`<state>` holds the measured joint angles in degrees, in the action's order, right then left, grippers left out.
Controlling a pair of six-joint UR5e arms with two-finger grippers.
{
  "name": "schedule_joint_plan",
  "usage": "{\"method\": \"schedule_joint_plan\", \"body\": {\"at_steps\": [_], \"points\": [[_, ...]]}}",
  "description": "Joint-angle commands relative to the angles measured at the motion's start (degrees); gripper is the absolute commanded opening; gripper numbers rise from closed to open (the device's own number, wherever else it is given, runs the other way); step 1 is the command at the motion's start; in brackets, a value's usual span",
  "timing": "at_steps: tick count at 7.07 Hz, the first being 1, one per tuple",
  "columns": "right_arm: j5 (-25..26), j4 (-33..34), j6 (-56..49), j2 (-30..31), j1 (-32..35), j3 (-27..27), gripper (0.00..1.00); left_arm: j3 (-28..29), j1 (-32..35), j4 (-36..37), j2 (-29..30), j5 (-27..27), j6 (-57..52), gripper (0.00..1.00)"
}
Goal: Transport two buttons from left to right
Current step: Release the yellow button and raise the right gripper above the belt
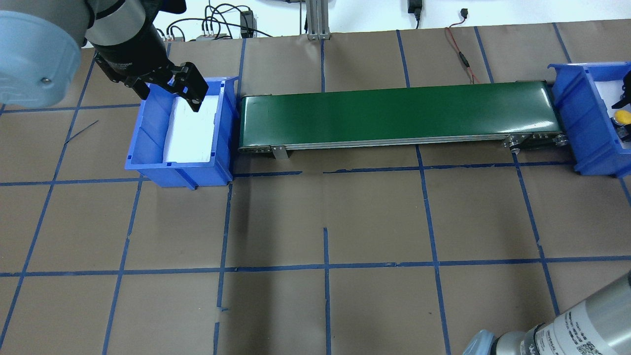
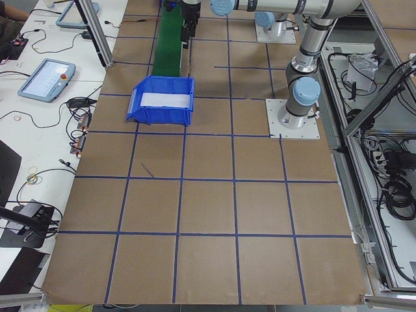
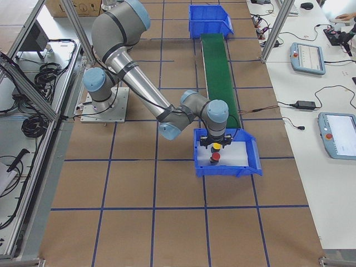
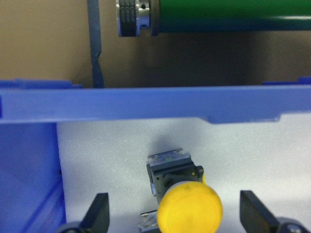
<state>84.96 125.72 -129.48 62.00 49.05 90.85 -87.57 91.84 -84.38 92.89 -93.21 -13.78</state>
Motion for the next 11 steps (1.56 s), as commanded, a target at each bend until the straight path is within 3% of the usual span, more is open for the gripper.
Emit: {"method": "schedule_joint_plan", "body": {"at_steps": [1, 3, 4, 6, 7, 8, 11], "points": [[-0.41, 0.32, 0.01, 3.19, 0.51, -0.23, 1.0, -1.37, -0.09, 1.05, 0.8, -0.05, 3.21, 1.0], [0.46, -4.39, -0.34, 9.85, 0.52, -0.58, 1.0, -1.55, -0.09, 1.14, 1.07, 0.04, 4.37, 1.0], [0.38, -9.3, -0.08, 14.59, 0.52, -0.84, 1.0, -1.47, -0.09, 2.01, 1.15, 0.22, 10.91, 1.0], [2.65, -22.65, 0.01, 21.99, 0.43, -4.42, 1.0, -1.55, 0.0, 2.28, 1.07, -0.05, 12.02, 1.0], [5.36, -26.1, -0.34, 22.98, -0.27, -5.75, 1.0, -1.64, 0.0, 2.72, 1.15, 0.3, 11.85, 1.0], [8.43, -27.09, 0.01, 24.82, -0.71, -5.33, 1.0, -1.56, -0.09, 2.9, 1.24, 0.13, 11.33, 1.0], [7.85, -27.37, 10.78, 29.12, 1.3, -3.32, 1.0, -0.85, -2.8, 2.64, 1.24, -2.68, 8.97, 1.0]]}}
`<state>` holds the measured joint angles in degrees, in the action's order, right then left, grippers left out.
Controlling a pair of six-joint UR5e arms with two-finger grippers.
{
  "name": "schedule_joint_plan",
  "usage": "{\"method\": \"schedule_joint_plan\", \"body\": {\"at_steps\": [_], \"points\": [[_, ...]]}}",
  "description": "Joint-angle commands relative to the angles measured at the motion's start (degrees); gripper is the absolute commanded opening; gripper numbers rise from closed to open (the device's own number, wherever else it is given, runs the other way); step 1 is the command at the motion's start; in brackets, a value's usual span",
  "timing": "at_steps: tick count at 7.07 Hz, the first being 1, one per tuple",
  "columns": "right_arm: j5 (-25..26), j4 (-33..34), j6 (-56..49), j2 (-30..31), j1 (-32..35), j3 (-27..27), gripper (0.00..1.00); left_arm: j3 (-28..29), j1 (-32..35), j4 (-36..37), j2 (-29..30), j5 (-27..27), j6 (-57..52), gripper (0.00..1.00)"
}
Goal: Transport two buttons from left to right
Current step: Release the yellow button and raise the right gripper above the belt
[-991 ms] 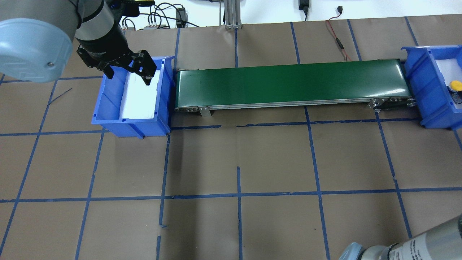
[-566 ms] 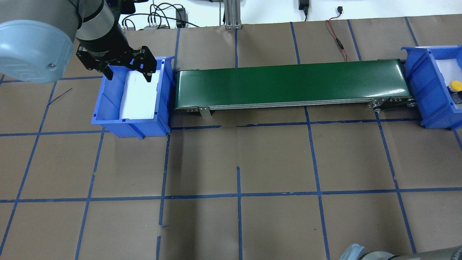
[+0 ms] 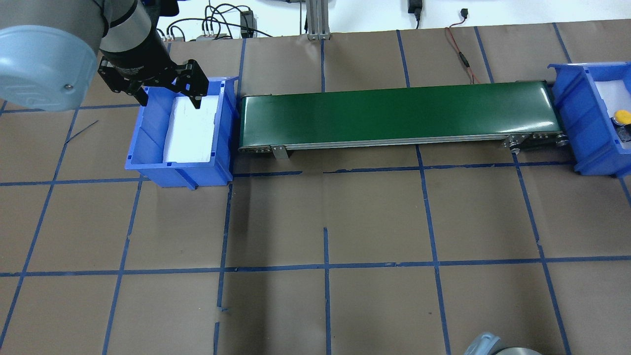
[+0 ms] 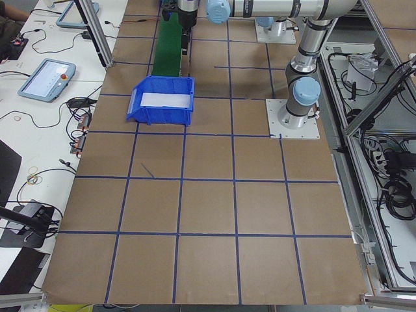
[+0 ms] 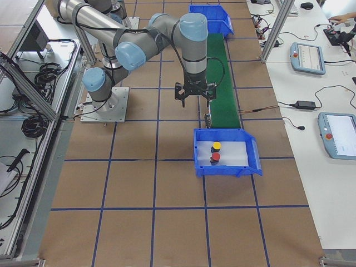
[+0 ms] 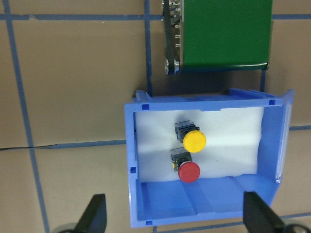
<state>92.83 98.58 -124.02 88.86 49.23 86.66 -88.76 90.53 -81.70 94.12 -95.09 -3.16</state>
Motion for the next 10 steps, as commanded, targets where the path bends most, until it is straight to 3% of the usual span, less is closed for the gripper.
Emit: {"method": "schedule_joint_plan", "body": {"at_steps": [1, 5, 8, 10], "points": [[-0.11, -0.49, 10.59, 3.32, 3.56, 1.66, 1.0, 0.08, -2.46, -0.04, 0.18, -0.72, -0.98, 1.0], [0.77, -0.49, 36.77, 3.42, 24.54, 1.84, 1.0, -0.09, -4.47, 0.05, 0.27, -0.63, -2.2, 1.0], [-0.11, 0.73, 73.73, 0.01, 38.26, 1.41, 1.0, -0.18, -5.28, 0.05, 0.36, -0.54, -2.11, 1.0], [-1.24, 0.91, 87.48, -0.62, 39.54, 1.14, 1.0, 0.86, -5.28, 0.05, 0.27, -0.54, -2.2, 1.0]]}}
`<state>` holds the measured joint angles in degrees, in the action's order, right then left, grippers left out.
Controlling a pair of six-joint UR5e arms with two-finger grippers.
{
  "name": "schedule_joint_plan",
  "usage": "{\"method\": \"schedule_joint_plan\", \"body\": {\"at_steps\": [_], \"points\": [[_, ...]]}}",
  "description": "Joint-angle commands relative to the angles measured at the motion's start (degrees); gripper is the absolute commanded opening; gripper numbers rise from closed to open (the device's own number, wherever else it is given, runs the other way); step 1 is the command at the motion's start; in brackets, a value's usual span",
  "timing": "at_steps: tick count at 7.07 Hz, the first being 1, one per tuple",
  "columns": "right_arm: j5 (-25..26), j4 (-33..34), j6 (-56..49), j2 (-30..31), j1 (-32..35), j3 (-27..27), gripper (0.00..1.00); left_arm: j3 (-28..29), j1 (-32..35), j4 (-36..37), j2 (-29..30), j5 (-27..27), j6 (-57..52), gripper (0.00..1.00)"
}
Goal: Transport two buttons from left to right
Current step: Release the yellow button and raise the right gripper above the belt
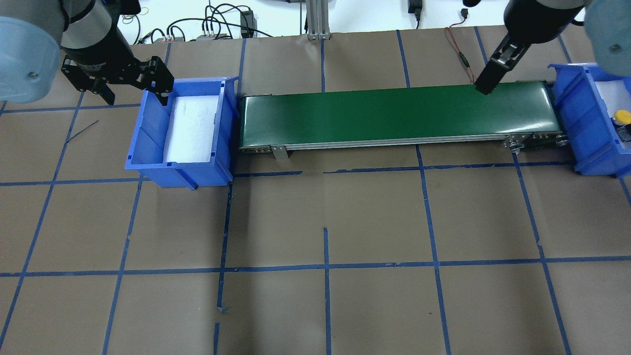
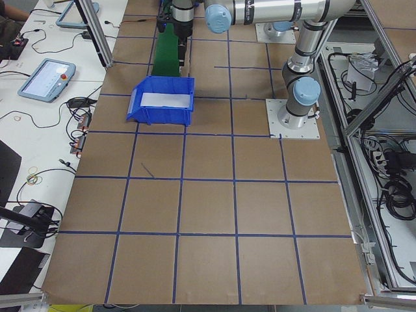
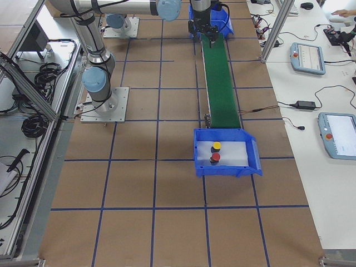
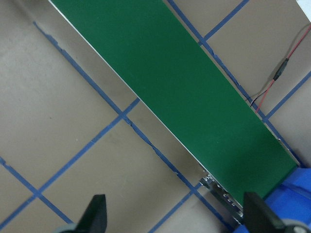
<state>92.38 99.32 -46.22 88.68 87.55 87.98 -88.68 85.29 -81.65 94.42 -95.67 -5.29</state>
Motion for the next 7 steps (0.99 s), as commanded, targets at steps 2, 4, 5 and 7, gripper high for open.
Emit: {"method": "schedule_joint_plan", "body": {"at_steps": [2, 4, 5, 7], "points": [[-3.17, -0.44, 21.56, -0.27, 1.13, -0.35, 1.0, 0.53, -0.03, 0.09, 0.06, 0.14, 0.01, 1.0], [-1.6, -3.85, 34.79, 0.26, 1.13, -1.66, 1.0, -0.09, -0.03, 0.88, -0.03, 0.14, -0.07, 1.0], [0.33, -6.05, 38.1, 0.17, 1.13, -2.28, 1.0, 0.0, -0.03, 0.88, -0.03, 0.14, -0.07, 1.0], [-0.53, -9.23, 41.11, -0.61, 1.05, -4.03, 1.0, -0.44, 0.05, 1.06, 0.06, 0.14, -0.07, 1.0]]}}
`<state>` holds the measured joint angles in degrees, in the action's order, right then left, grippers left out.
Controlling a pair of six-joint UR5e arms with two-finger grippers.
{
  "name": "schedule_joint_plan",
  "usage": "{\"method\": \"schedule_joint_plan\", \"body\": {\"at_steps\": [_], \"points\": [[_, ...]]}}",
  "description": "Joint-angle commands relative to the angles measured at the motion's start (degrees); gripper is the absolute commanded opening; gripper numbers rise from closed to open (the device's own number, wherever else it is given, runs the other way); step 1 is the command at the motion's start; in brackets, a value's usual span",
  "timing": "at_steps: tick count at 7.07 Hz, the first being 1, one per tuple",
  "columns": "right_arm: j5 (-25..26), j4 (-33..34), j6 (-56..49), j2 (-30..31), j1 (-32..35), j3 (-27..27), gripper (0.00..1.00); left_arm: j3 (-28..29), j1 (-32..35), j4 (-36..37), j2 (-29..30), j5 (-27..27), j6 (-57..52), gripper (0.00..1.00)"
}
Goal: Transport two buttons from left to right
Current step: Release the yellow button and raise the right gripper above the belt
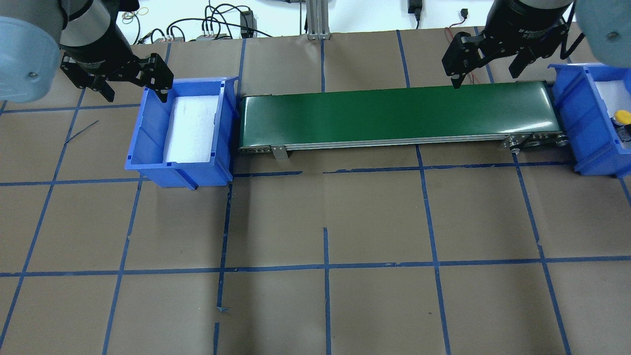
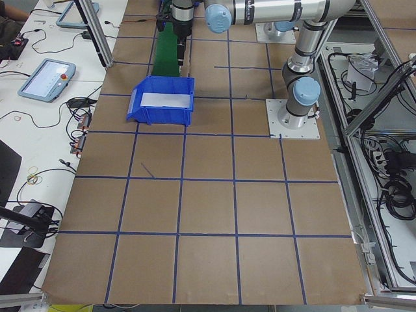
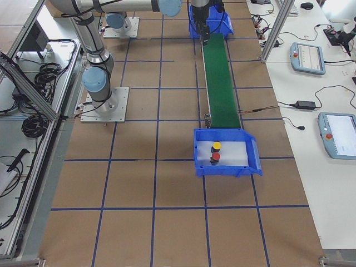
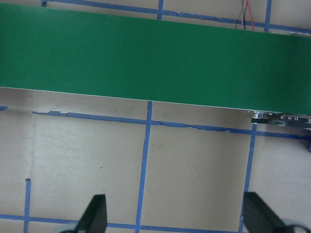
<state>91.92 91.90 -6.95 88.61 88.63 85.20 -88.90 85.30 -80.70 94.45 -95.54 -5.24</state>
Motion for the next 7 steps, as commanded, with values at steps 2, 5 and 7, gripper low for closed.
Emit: {"method": "schedule_joint_plan", "body": {"at_steps": [2, 5, 7], "points": [[-2.18, -1.82, 2.2, -0.45, -0.21, -1.09, 1.0, -0.39, 0.04, 0.1, 0.04, 0.0, -0.03, 1.0], [-1.65, -0.85, 2.29, -0.19, -0.04, -0.3, 1.0, -0.39, 0.04, 0.54, 0.04, 0.0, -0.21, 1.0], [-1.65, -0.85, 2.2, -0.28, -0.04, -0.04, 1.0, -0.83, 0.04, 2.74, 0.04, 0.0, -0.65, 1.0]]}}
